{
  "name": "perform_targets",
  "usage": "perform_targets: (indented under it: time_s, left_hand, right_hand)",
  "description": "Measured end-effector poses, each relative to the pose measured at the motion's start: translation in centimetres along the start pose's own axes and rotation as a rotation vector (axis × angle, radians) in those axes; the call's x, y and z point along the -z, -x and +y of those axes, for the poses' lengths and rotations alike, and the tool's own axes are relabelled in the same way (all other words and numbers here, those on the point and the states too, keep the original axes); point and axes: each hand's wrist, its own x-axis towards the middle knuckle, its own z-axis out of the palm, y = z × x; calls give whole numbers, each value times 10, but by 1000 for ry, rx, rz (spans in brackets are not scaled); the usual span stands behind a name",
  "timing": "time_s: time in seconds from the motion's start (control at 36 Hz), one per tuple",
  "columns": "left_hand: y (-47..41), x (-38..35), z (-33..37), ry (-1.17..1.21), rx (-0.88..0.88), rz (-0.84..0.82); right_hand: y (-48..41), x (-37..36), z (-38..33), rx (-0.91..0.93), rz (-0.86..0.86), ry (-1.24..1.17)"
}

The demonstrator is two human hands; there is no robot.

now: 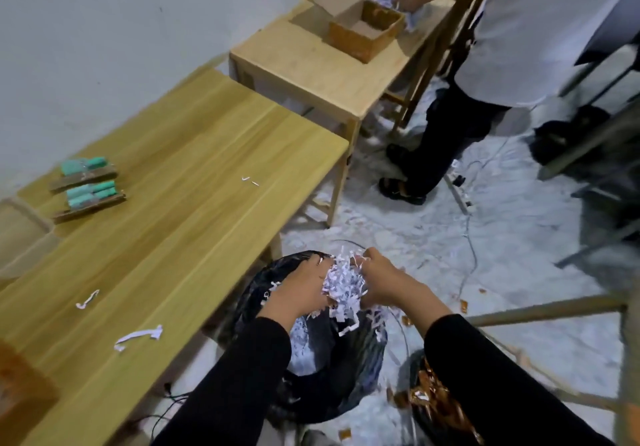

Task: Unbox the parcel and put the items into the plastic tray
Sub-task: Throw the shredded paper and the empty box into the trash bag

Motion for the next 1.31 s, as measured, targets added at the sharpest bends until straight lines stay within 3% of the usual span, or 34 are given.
perform_targets:
  time_s: [0.17, 0.31, 0.47, 0.67, 0.83, 0.92, 1.0, 1.11, 1.31]
  left_hand:
    - [0, -11, -12, -118, 53, -78]
    - [5, -7, -22, -96, 60, -69]
    - [16, 15, -34, -1, 59, 90]
    - [51, 56, -71, 38, 105, 477]
    - [105, 51, -119, -1, 471, 785]
    - [133, 27, -144, 12, 712, 829]
    - [151, 7, -165, 68, 841, 887]
    - [154, -1, -183, 80, 938, 884]
    - [126, 24, -206, -6, 884, 801]
  right_hand:
    - [0, -12, 2, 29, -82, -139]
    - [-8, -11, -4, 86, -69, -65]
    - [-23, 11, -29, 217, 31, -45]
    - [-52, 41, -81, 394, 172, -139]
    - [-93, 39, -121, 446, 210, -170]
    - [-112, 34, -136, 444, 259, -165]
    - [-131, 29, -145, 405, 291, -102]
    - [-156, 25, -151, 363, 346, 30]
    - [-177, 11, -176, 432, 394, 122]
